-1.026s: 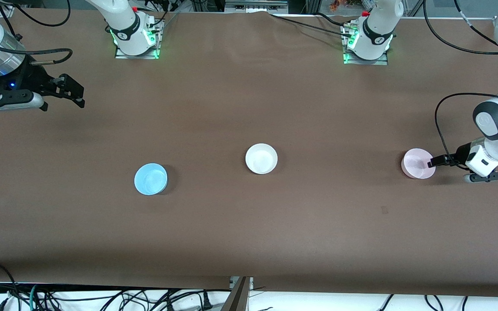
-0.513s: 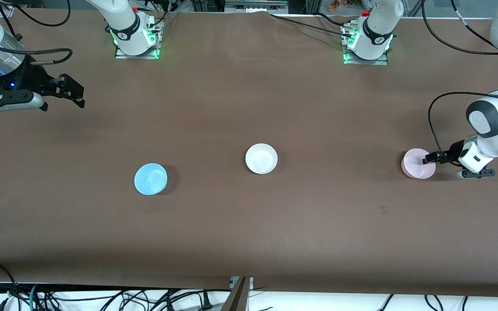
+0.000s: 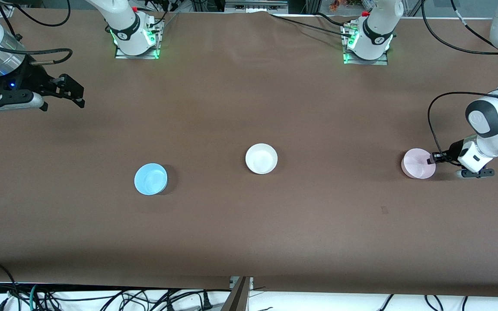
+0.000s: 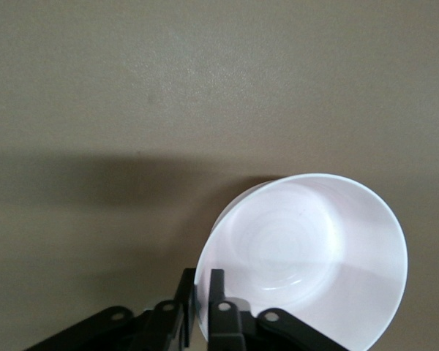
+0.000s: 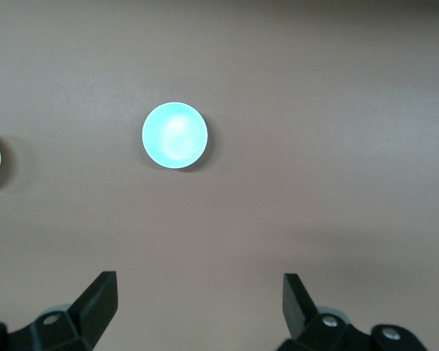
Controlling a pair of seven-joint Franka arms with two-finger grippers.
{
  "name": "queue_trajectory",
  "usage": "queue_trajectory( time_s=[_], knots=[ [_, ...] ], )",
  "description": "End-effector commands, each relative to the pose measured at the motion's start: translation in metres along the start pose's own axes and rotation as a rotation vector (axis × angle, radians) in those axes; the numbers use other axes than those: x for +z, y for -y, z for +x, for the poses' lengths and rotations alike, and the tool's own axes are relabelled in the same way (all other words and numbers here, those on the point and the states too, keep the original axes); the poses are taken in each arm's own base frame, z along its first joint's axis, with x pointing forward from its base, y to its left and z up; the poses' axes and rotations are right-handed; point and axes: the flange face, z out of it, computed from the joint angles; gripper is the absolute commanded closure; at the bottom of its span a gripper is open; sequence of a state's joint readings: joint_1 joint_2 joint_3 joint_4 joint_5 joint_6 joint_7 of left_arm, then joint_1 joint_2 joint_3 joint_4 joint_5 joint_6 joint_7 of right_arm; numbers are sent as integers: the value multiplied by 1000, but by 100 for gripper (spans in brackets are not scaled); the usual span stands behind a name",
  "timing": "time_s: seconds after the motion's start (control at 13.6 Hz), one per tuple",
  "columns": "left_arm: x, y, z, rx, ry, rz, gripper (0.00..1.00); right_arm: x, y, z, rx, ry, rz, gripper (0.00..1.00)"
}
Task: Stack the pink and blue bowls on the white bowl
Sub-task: 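Lower the left gripper and grasp the pink bowl's rim, then carry the pink bowl over the white bowl while the right gripper reaches the blue bowl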
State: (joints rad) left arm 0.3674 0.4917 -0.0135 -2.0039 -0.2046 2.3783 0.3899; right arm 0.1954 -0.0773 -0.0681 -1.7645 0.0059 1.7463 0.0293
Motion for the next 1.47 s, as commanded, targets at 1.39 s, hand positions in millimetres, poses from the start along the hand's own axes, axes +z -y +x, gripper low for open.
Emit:
queue_trajectory(
  time_s=[1.39],
  knots=[
    [-8, -498, -12, 72, 124, -121, 100, 311, 15, 103, -14, 124, -18, 1]
  ],
)
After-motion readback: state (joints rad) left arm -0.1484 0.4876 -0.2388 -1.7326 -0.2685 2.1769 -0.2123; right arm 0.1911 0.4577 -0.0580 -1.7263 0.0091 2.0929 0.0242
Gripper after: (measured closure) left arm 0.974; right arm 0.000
